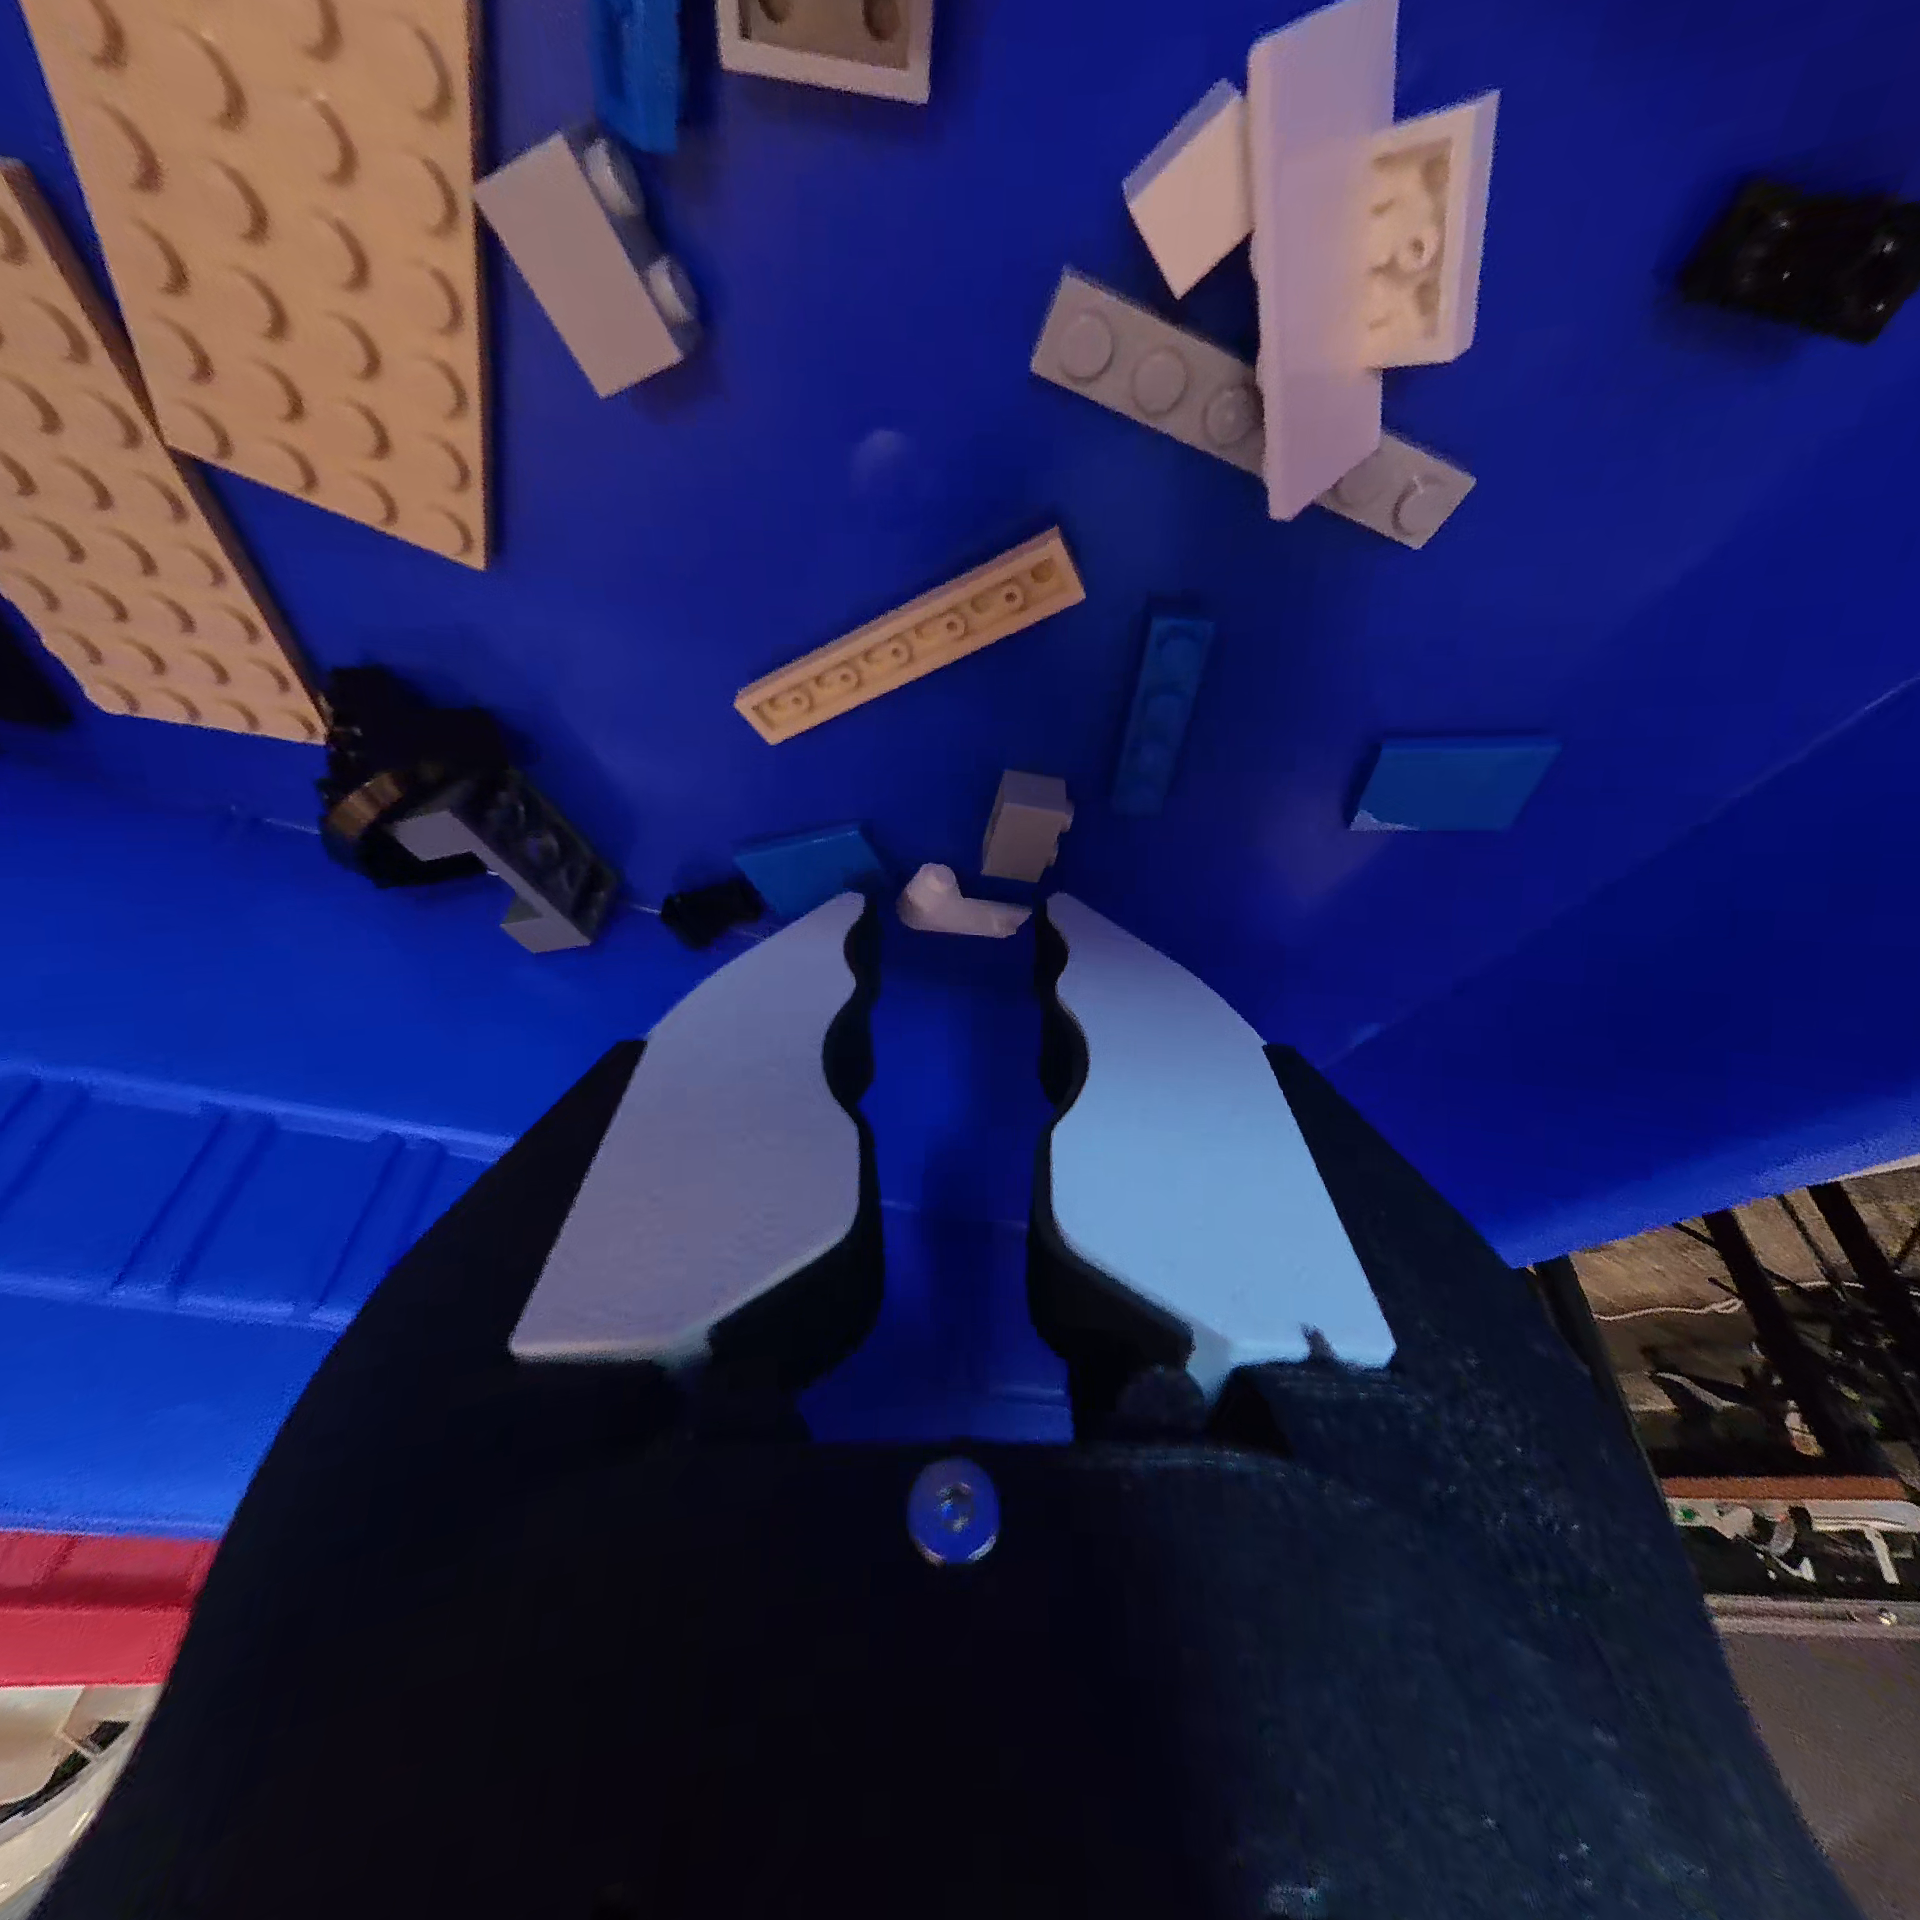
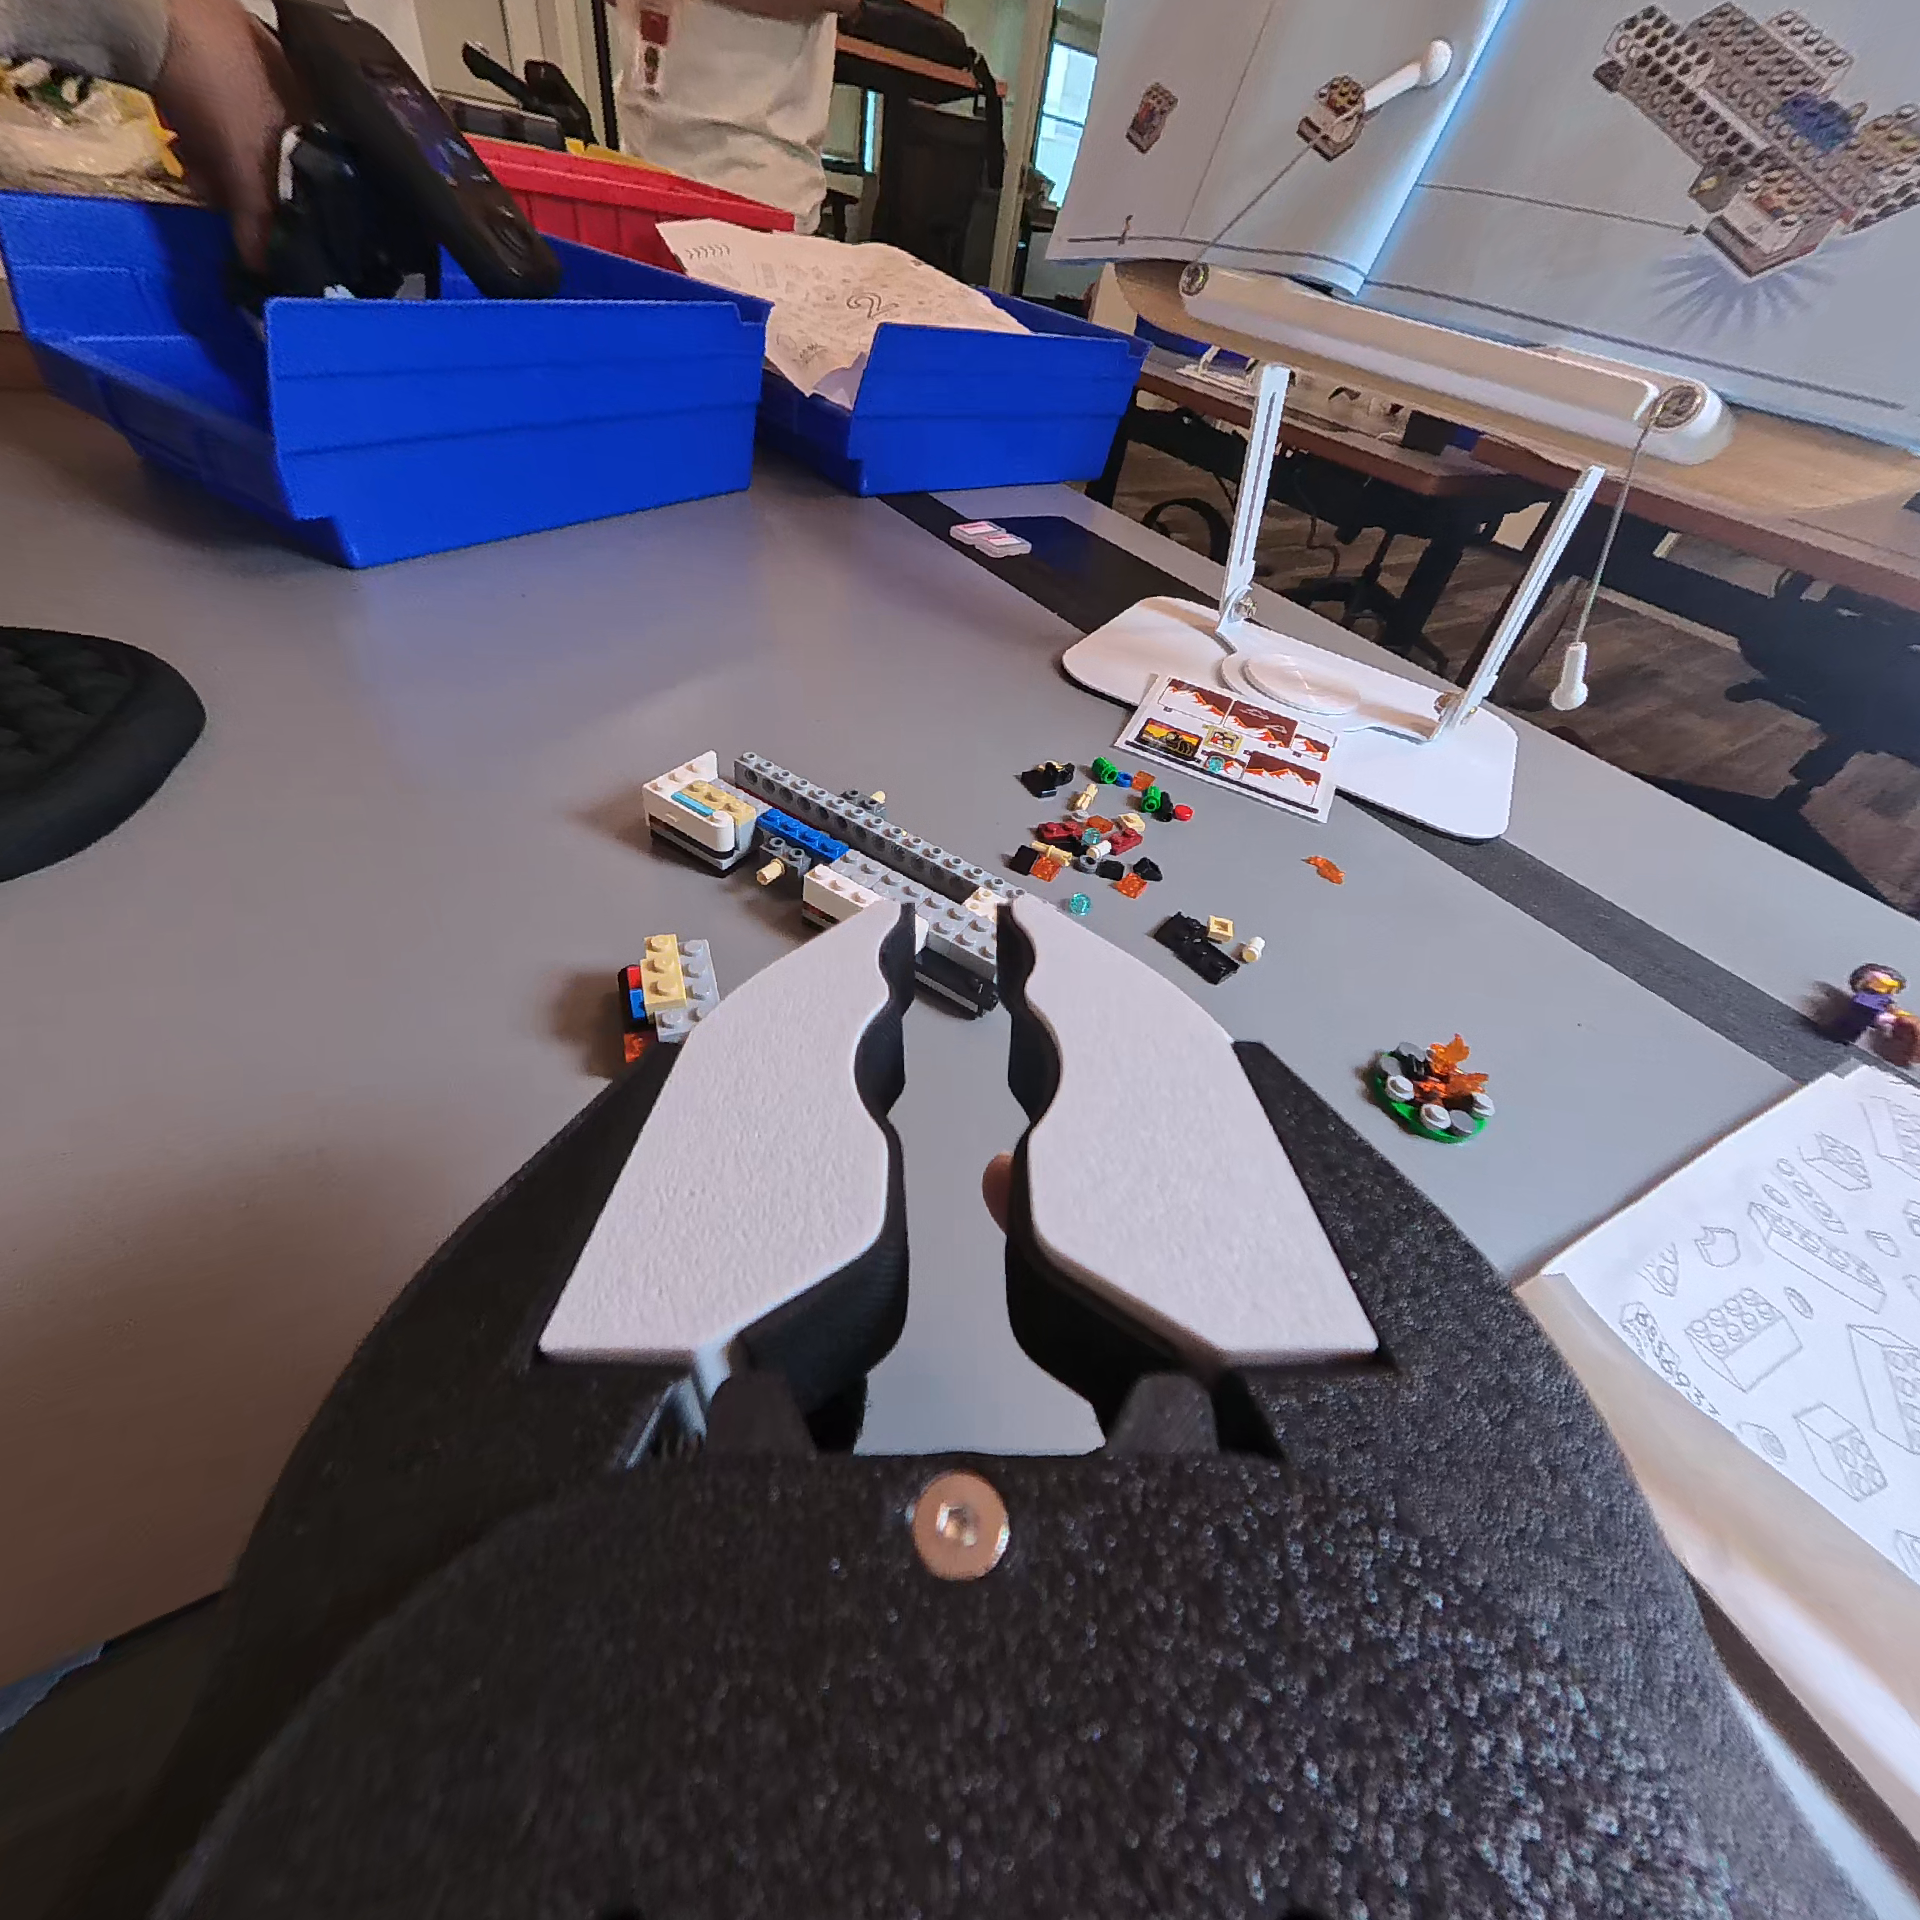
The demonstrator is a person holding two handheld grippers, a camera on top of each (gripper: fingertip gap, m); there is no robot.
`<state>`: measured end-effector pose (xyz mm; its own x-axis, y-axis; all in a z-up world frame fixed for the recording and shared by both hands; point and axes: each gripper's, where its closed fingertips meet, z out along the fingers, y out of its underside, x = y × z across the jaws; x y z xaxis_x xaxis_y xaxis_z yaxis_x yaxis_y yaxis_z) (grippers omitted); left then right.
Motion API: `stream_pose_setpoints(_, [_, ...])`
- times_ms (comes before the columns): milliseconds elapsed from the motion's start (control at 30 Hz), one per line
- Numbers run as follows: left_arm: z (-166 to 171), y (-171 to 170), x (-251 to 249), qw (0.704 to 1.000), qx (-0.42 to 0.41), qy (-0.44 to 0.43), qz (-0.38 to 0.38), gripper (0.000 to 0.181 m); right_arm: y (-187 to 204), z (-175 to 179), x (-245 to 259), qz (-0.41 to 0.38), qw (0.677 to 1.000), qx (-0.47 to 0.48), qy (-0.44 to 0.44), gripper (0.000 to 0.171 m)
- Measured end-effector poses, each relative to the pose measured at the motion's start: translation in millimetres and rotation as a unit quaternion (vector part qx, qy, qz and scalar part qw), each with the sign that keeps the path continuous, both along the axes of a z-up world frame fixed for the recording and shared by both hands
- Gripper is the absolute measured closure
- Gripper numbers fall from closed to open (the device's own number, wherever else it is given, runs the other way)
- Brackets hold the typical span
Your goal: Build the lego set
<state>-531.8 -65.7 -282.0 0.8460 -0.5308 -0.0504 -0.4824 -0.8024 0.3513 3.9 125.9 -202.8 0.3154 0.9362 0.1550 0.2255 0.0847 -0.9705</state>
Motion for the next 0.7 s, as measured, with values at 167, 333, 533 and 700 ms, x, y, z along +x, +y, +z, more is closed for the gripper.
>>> stream_pose_setpoints(167, [-1.5,-0.6,0.3,1.0,-0.001,-0.004,0.003,0.158,1.2,-2.0,0.0,-0.006,1.0,0.0,-0.007,0.158])
stream_pose_setpoints(333, [-0.5,0.6,0.0,1.0,0.006,-0.002,-0.003,0.159,1.8,-3.9,-0.2,-0.01,1.0,0.001,-0.015,0.158])
stream_pose_setpoints(533, [23.9,17.3,2.7,0.994,0.111,-0.022,-0.011,0.173,-0.2,-1.5,-0.2,-0.006,1.0,0.003,-0.009,0.158])
stream_pose_setpoints(700, [39.4,15.7,5.7,0.985,0.168,-0.044,-0.005,0.174,-1.0,-1.9,-1.0,-0.004,1.0,0.003,-0.011,0.158])
